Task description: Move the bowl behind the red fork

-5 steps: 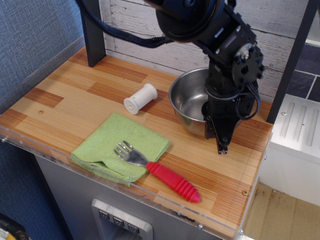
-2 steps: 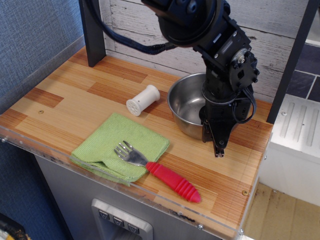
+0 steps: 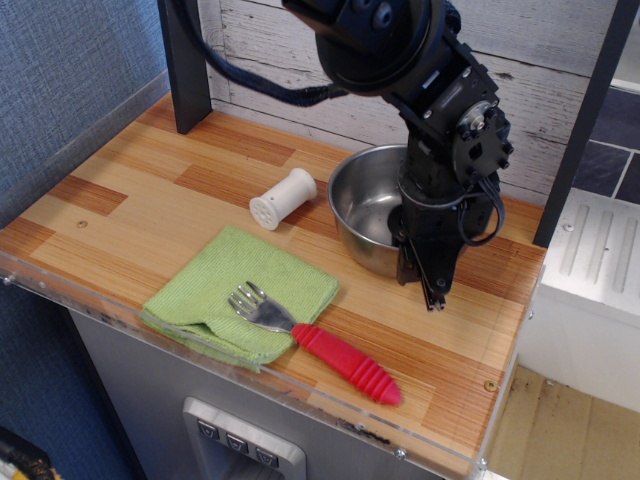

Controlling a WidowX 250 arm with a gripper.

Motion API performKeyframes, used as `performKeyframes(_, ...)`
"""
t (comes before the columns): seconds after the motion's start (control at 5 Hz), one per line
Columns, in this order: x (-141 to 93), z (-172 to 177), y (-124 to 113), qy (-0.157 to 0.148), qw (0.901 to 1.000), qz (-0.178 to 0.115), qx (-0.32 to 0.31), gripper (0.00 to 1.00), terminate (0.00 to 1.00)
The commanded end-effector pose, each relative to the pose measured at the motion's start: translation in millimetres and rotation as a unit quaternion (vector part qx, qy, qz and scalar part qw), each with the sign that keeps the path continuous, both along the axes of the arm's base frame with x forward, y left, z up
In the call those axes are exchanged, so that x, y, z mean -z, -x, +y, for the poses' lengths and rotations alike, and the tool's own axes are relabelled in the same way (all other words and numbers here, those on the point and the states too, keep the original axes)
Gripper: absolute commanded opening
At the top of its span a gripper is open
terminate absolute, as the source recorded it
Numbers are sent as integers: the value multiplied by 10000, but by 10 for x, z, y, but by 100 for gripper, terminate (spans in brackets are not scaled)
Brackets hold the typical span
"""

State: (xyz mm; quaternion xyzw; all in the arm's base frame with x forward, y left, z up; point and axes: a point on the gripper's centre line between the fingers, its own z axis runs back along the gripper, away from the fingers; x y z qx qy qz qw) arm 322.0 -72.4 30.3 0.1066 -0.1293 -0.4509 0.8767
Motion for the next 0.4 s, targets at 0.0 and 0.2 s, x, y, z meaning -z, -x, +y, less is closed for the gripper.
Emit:
performKeyframes(0.0, -232, -11, 25, 28, 9992, -378, -133, 100, 0)
performKeyframes(0.2, -407, -60, 60, 98, 9985, -535, -15, 100, 0)
